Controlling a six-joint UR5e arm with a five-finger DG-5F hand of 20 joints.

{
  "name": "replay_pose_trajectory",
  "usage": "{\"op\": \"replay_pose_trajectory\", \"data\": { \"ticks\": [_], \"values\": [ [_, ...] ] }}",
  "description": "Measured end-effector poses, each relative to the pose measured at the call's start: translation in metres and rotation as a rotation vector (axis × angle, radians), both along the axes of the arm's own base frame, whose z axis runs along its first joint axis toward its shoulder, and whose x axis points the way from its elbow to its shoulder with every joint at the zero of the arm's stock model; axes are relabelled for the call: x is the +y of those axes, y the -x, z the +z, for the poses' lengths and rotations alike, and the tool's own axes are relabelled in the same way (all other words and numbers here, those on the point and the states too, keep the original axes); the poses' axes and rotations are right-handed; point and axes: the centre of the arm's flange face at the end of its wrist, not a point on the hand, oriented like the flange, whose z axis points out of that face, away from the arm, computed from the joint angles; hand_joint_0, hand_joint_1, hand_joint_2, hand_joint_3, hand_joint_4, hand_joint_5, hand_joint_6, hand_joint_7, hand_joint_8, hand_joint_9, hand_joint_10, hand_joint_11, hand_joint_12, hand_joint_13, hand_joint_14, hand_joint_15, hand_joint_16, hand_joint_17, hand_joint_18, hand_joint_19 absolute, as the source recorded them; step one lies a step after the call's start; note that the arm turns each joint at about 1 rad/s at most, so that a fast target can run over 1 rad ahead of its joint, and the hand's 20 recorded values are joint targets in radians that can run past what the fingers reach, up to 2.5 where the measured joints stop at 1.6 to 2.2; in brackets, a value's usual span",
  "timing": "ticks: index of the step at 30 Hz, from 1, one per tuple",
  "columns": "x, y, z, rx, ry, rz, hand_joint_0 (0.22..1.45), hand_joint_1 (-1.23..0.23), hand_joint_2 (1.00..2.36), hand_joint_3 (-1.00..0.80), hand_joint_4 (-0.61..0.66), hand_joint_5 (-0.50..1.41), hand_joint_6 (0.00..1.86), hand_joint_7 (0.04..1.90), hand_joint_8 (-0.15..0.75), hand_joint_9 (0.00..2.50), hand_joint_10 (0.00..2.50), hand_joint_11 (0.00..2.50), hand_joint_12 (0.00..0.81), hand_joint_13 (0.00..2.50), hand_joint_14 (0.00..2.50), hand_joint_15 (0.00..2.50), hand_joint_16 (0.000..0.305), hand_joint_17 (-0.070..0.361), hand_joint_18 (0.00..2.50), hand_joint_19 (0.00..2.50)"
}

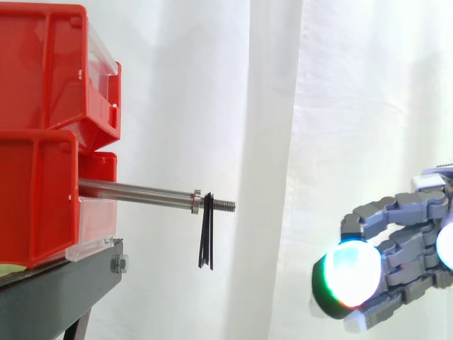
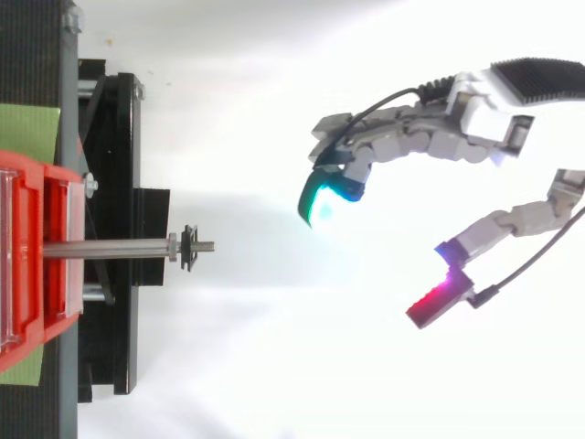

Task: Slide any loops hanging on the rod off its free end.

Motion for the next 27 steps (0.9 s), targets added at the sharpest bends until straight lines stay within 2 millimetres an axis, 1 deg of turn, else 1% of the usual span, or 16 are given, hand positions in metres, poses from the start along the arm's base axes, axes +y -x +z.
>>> {"op": "replay_pose_trajectory", "data": {
  "ticks": [5,7,10,14,27],
  "values": [
    [0.002,-0.02,-0.01,-0.015,0.0,-0.019,0.52,-0.8,1.0,-0.5,0.31,-0.24,0.5,0.95,0.325,0.43,0.0,0.02,0.349,0.45,0.0,0.0,0.046,0.104,0.5,0.0],
    [0.001,-0.031,-0.019,-0.015,-0.002,-0.021,0.52,-0.81,1.0,-0.5,0.31,-0.24,0.5,0.95,0.326,0.43,0.0,0.01,0.349,0.45,0.0,0.0,0.046,0.104,0.5,0.0],
    [0.002,-0.053,-0.036,-0.016,-0.01,-0.01,0.52,-0.8,1.0,-0.5,0.31,-0.24,0.5,0.95,0.327,0.44,0.0,0.02,0.345,0.46,0.0,0.0,0.046,0.104,0.5,0.0],
    [0.003,-0.079,-0.047,-0.034,-0.021,0.006,0.52,-0.79,1.0,-0.5,0.31,-0.24,0.5,0.95,0.329,0.44,0.0,0.02,0.344,0.46,0.0,0.0,0.045,0.102,0.5,0.0],
    [-0.011,-0.125,-0.078,-0.131,-0.024,0.032,0.52,-0.76,1.0,-0.5,0.32,-0.23,0.5,0.95,0.333,0.46,0.0,0.04,0.345,0.49,0.0,0.0,0.045,0.102,0.52,0.0]
  ]
}}
